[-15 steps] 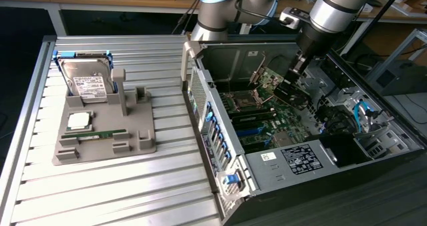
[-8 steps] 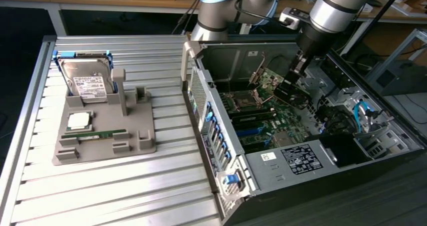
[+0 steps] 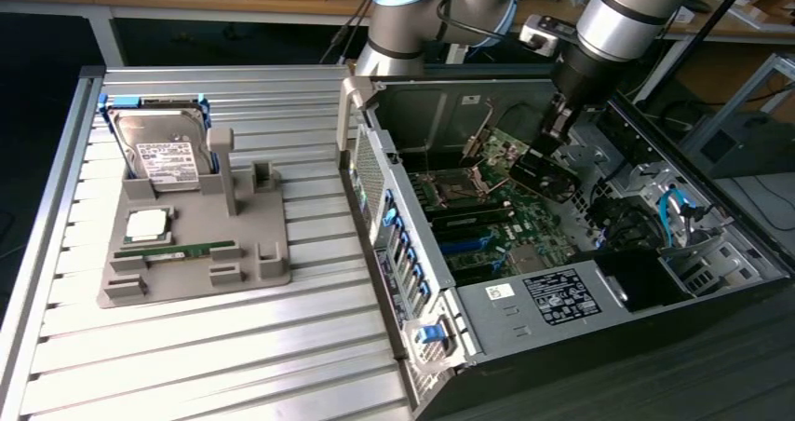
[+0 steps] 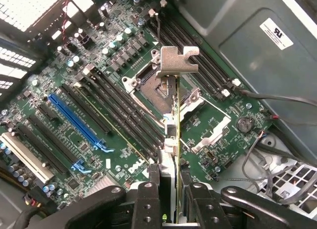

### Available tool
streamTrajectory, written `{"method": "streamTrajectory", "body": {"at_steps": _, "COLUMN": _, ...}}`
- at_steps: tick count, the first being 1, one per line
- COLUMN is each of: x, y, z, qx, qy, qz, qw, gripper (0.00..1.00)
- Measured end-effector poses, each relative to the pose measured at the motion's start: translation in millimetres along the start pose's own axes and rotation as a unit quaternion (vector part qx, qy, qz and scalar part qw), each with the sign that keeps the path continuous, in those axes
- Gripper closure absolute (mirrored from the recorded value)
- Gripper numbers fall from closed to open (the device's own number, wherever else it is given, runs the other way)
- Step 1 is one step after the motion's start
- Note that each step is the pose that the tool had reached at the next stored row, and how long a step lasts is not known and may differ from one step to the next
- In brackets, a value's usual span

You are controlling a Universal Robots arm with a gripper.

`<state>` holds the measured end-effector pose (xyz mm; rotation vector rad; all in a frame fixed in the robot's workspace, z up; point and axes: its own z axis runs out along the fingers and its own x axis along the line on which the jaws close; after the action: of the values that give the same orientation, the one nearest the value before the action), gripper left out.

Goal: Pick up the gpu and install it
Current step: 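Insert the gpu into the slot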

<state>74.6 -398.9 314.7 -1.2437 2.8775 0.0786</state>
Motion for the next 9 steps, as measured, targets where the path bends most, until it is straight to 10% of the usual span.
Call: {"method": "streamTrajectory", "body": {"at_steps": 9, "x": 0.0, "y": 0.0, "z": 0.0, "qx": -0.0017, "qy": 0.0039, "qz": -0.081, "qw": 0.9967, "gripper": 0.73}}
